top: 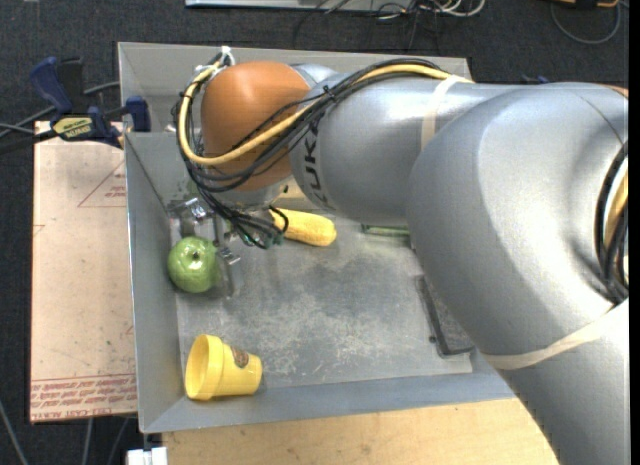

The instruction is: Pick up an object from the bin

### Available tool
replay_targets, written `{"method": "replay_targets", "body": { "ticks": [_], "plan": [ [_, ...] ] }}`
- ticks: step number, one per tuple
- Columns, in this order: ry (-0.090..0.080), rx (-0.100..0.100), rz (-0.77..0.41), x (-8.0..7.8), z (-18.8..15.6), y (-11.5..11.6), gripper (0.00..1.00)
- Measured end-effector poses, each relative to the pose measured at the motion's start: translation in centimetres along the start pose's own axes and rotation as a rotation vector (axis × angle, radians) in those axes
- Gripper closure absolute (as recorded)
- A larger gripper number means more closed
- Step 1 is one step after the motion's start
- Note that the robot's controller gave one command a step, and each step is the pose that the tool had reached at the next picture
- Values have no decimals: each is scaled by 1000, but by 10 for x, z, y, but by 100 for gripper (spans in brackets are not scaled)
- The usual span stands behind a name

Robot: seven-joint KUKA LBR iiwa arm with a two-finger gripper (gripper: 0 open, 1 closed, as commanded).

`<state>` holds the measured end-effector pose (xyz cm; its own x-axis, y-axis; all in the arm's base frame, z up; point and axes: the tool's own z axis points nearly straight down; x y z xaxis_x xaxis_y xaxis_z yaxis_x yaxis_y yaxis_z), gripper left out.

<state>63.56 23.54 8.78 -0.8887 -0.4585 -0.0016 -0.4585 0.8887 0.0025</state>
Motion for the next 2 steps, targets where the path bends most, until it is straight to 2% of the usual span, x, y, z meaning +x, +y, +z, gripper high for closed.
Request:
{"method": "replay_targets", "body": {
  "ticks": [1,2],
  "plan": [
    [-2,6,-234,4,16,13,100],
    [-2,6,-234,4,16,13,100]
  ]
}}
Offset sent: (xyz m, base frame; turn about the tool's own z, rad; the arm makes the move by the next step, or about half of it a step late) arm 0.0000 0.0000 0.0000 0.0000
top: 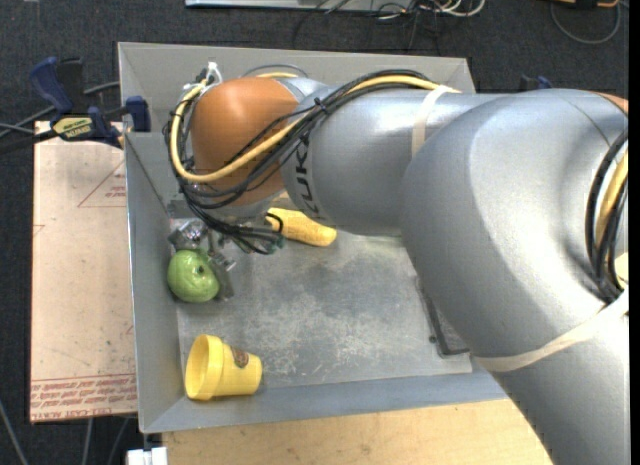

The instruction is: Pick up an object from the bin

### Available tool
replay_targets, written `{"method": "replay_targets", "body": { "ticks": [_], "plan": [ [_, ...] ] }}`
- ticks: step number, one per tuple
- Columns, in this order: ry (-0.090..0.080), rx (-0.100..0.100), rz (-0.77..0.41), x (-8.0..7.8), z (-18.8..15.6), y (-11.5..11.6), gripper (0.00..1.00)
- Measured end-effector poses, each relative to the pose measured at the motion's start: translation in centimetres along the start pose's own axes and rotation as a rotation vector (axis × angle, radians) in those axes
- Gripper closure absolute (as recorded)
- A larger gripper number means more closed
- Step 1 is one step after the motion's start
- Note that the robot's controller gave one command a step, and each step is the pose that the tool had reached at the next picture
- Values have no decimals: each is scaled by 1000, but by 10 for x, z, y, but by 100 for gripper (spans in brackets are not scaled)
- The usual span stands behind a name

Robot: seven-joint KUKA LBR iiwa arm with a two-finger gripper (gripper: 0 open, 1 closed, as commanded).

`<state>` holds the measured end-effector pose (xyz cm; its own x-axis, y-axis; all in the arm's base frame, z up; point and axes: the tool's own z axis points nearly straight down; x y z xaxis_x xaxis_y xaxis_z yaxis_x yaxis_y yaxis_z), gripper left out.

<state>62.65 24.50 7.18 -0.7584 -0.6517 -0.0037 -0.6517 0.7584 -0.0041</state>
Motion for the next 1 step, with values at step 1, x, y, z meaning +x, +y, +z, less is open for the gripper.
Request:
{"method": "replay_targets", "body": {
  "ticks": [1],
  "plan": [
    [-12,4,58,-2,-186,-12,100]
  ]
}}
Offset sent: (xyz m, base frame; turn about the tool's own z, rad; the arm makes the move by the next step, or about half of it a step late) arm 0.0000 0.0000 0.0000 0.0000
